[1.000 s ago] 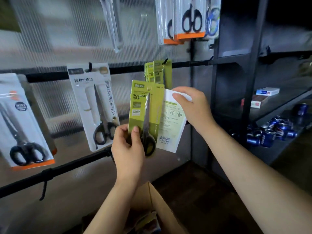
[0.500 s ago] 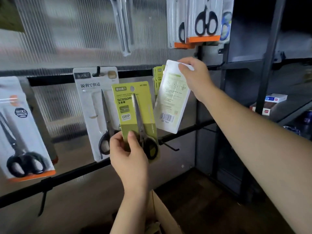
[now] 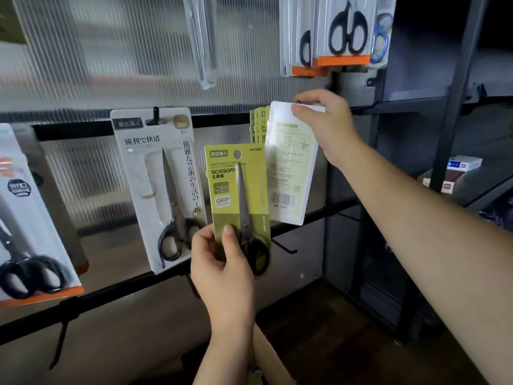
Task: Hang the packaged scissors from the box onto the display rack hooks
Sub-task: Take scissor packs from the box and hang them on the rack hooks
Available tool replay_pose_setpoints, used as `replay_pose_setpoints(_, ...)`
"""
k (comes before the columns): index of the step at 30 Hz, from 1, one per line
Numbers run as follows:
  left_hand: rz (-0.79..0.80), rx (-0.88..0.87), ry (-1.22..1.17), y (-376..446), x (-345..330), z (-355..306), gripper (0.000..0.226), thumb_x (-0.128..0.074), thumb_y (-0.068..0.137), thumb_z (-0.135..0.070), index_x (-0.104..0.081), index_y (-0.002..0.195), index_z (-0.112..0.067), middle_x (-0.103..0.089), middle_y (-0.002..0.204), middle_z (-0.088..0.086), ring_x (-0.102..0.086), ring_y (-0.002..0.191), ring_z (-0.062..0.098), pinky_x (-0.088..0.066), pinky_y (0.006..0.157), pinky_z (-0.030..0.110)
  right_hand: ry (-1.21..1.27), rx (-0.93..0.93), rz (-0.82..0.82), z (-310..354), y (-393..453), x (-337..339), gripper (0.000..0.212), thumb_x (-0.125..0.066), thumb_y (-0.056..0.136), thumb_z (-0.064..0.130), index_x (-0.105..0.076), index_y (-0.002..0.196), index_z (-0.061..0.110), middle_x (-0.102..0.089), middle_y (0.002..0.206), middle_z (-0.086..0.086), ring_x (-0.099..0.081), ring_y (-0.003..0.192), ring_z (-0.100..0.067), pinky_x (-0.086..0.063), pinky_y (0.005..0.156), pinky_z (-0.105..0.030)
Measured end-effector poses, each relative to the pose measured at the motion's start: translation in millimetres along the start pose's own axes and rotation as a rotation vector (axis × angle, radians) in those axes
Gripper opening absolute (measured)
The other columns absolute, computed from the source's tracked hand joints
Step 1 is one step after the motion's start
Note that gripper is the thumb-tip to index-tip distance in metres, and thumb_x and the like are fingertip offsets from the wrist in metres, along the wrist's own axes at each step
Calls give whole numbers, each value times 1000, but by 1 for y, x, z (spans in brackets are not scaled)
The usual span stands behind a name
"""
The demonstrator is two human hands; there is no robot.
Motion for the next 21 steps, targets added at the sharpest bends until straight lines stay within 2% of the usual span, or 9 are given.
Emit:
replay_pose_setpoints(2,-10,-7,-6,2,0,0,13,-53,94,-18,-54,83,-26,-61,77,-8,-54,65,-4,-41,62,7,7,32,-33,2,-5,4,14,-68,82,13,-64,92,22,-60,89,12,-59,86,-5,-48,75,-16)
replay_pose_setpoints(4,-20,-8,-21,4,0,0,13,-53,95,-19,-54,84,-26,-60,76,-8,-53,63,-4,-41,62,8,-14,54,-50,2,-10,9,17,-68,79,13,-62,86,27,-59,84,10,-59,82,-9,-47,72,-22)
replay_pose_setpoints(5,-23,-6,-27,5,0,0,12,-53,95,-19,-54,85,-25,-60,76,-8,-53,63,-3,-42,61,9,-50,66,-49,3,-14,12,18,-67,79,13,-60,83,29,-57,81,9,-57,79,-10,-47,70,-24)
replay_pose_setpoints(8,-29,-4,-19,4,-2,2,13,-54,94,-21,-54,84,-28,-61,78,-9,-54,66,-3,-43,65,12,-225,88,-89,4,-22,21,19,-57,82,6,-54,83,24,-47,71,8,-46,63,-6,-37,54,-14)
replay_pose_setpoints(9,-27,-2,-21,3,-2,3,13,-54,94,-21,-54,83,-28,-62,79,-9,-55,68,-2,-44,67,14,-286,103,-134,6,-24,23,20,-52,82,3,-53,85,23,-47,71,7,-45,62,-6,-35,52,-16)
replay_pose_setpoints(11,-11,-2,-20,1,-4,6,12,-54,94,-21,-54,84,-28,-61,78,-8,-55,68,-1,-43,68,16,-385,138,-223,12,-26,25,22,-45,82,0,-53,91,19,-49,79,4,-46,68,-13,-35,57,-24)
replay_pose_setpoints(14,10,-23,-21,-1,-6,5,14,-53,94,-17,-54,83,-26,-60,75,-7,-54,64,-3,-41,62,9,-539,170,-284,22,-18,19,28,-43,86,0,-49,110,12,-48,93,3,-44,77,-17,-30,56,-25)
replay_pose_setpoints(19,6,-16,-37,0,-5,4,14,-53,94,-16,-54,83,-24,-60,75,-9,-55,64,-6,-41,61,6,-638,158,-326,33,2,-13,19,-50,89,2,-55,106,8,-60,97,-6,-58,85,-23,-48,70,-34)
replay_pose_setpoints(21,-2,-12,-47,2,-3,5,13,-54,94,-17,-54,84,-26,-62,78,-9,-56,68,-5,-41,63,7,-635,114,-346,31,8,-24,18,-50,90,1,-61,104,7,-64,101,-10,-61,91,-26,-50,72,-31)
Point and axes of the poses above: each hand's wrist, its own y-axis towards the middle knuckle, its own x-axis out of the back of the hand, z = x × y, the point moved 1 cm from there along y, towards the middle knuckle
